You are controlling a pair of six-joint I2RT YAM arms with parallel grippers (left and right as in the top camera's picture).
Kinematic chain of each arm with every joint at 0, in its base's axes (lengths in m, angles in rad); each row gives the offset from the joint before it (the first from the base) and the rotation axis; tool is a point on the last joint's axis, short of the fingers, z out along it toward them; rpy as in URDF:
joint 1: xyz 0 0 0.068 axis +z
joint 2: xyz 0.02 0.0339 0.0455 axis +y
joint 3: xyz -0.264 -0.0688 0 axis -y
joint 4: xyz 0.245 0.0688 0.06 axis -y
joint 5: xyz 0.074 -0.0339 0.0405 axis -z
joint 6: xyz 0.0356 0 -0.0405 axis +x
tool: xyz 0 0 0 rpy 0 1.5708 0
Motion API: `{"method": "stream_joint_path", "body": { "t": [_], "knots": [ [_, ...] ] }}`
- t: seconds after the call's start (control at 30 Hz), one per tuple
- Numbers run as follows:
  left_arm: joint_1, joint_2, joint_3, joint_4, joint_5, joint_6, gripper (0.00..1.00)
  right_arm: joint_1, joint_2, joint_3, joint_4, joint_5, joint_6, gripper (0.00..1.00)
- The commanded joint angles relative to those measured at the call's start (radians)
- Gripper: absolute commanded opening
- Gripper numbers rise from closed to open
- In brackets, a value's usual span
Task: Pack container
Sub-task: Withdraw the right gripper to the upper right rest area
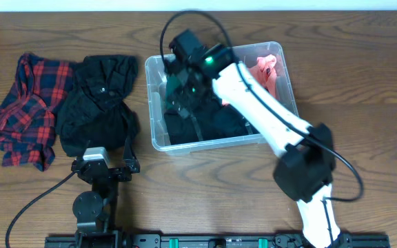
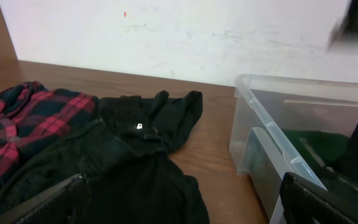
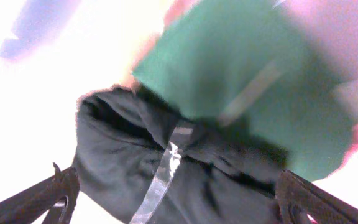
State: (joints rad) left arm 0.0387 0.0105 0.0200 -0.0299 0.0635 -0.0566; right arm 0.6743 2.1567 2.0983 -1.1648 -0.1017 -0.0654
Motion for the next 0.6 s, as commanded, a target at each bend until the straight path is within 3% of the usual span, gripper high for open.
{"method": "stream_joint_path", "body": {
  "t": [0.0, 0.23, 0.57],
  "knots": [
    [0.004, -0.005, -0.016, -0.036, 0.006, -0.012, 0.98, -0.052, -0.122, 0.081, -0.035, 0.088, 0.032, 0.99],
    [0.004, -0.005, -0.016, -0.036, 0.006, -0.012, 0.98, -0.291, -0.217, 0.089, -0.123, 0.185, 0.119, 0.99],
    [0.004, -0.005, -0.016, -0.036, 0.006, -0.012, 0.98, -0.713, -0.212, 0.025, -0.145, 0.18, 0.147, 0.99]
  ]
}}
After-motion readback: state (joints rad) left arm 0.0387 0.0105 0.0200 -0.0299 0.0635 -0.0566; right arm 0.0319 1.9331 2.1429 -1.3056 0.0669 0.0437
